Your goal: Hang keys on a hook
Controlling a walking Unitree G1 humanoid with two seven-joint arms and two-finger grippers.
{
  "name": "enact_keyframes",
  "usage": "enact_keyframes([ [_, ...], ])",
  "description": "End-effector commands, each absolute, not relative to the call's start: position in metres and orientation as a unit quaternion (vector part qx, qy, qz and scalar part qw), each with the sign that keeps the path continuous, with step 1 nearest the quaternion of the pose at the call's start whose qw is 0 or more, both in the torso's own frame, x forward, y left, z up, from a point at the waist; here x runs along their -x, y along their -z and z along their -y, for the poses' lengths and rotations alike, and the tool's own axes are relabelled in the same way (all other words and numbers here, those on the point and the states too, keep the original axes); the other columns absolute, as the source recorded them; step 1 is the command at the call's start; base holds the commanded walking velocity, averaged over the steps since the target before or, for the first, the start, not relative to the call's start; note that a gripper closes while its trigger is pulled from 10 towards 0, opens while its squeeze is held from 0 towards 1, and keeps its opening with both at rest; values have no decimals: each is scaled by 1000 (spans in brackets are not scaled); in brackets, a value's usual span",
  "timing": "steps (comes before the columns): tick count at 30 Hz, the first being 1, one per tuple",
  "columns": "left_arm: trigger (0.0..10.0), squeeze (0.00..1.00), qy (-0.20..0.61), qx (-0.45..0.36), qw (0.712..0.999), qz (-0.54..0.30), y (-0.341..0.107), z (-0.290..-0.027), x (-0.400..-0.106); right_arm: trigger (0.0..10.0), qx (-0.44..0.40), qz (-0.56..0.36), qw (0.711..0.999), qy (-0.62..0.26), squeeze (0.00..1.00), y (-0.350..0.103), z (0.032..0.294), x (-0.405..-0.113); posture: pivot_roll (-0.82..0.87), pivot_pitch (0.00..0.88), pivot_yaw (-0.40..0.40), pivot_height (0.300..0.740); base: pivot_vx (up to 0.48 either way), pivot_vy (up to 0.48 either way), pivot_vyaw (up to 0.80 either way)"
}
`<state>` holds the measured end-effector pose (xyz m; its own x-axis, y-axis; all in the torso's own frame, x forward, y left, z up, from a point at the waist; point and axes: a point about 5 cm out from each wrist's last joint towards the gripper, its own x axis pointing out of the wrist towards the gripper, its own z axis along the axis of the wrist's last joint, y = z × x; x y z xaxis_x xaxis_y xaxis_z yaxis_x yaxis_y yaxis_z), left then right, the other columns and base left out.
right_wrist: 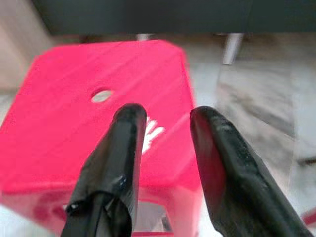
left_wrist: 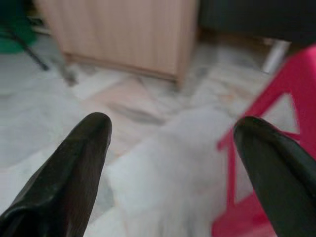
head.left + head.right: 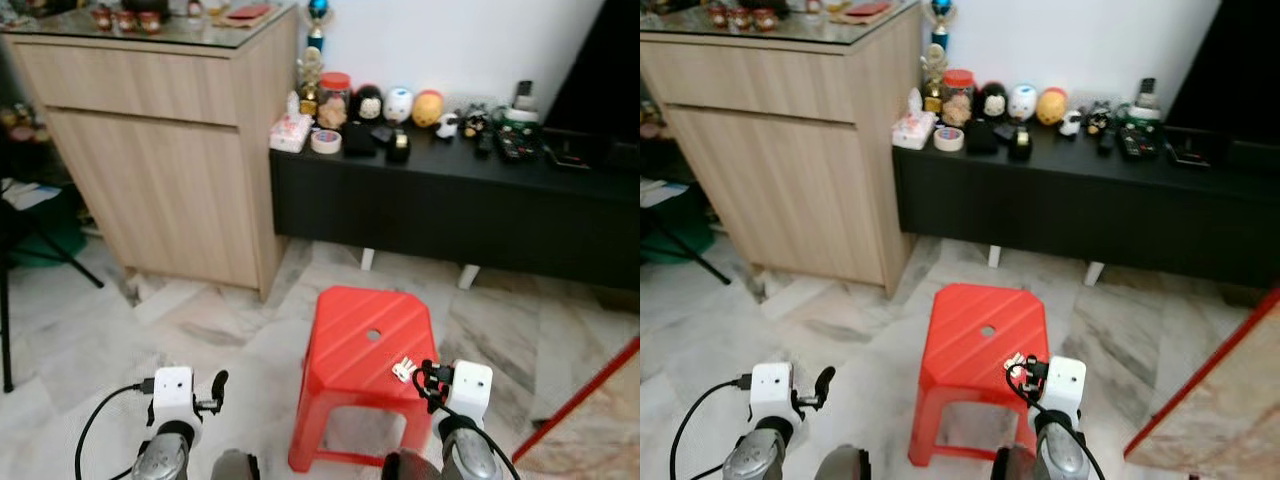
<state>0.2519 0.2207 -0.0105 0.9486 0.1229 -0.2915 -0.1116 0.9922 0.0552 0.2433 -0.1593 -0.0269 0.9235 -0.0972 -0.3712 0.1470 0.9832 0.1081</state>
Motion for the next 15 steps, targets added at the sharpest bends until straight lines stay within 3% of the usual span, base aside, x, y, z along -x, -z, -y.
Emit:
enact_keyframes([
  [1, 10000, 0, -67, 1, 982, -179, 21, -220, -242, 10000, -70, -184, 979, 61, 0, 26, 159, -244, 81, 23, -54, 626, 0, 0, 0],
  [4, 10000, 0, -68, 3, 981, -180, 21, -221, -243, 10000, -70, -184, 978, 61, 0, 26, 159, -244, 80, 24, -54, 626, 0, 92, 0],
  [15, 10000, 0, -67, 1, 982, -179, 20, -220, -245, 10000, -74, -189, 977, 59, 0, 29, 157, -242, 82, 33, -54, 626, 0, 385, 0],
])
